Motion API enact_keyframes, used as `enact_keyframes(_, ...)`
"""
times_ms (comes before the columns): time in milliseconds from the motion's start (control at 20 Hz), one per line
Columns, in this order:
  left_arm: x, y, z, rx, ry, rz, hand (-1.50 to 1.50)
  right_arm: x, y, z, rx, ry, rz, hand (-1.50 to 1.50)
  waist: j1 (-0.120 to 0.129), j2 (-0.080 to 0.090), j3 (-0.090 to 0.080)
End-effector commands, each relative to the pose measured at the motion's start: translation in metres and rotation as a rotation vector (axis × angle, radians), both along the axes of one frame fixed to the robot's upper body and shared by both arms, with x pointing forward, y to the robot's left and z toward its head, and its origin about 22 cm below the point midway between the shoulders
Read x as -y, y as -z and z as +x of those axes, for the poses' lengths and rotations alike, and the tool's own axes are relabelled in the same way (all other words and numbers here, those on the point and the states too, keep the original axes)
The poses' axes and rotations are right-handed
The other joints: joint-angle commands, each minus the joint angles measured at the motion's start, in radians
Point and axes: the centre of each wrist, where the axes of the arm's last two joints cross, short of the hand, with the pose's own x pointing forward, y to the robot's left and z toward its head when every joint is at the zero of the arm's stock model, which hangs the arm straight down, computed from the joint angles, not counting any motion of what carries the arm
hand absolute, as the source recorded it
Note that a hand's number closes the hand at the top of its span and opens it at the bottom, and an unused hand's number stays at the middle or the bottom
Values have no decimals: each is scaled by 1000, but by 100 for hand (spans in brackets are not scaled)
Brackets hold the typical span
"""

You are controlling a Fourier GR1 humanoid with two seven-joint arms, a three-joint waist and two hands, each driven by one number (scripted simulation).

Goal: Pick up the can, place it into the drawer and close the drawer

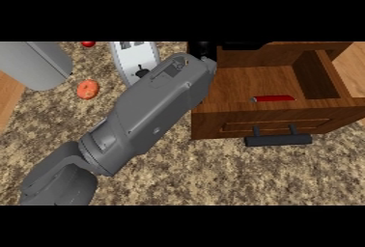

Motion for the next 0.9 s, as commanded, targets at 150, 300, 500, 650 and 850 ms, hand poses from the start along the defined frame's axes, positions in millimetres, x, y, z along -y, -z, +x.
enact_keyframes(150,-1,-4,2,-29,14,-36,-150,-34,1,39,3,19,-194,-150,30,-4,0)
enact_keyframes(300,1,-10,3,-32,-17,-13,-150,-46,4,66,32,30,-272,-150,34,-3,0)
enact_keyframes(500,-6,-17,6,-18,-1,-24,-150,-77,19,94,45,58,-319,-150,55,-10,-1)
enact_keyframes(650,-12,-9,4,-52,6,-12,-150,-92,27,117,39,51,-428,-150,71,-14,-1)
enact_keyframes(850,-30,0,8,-55,-30,-10,-150,-94,30,153,18,55,-512,-150,69,-14,-1)
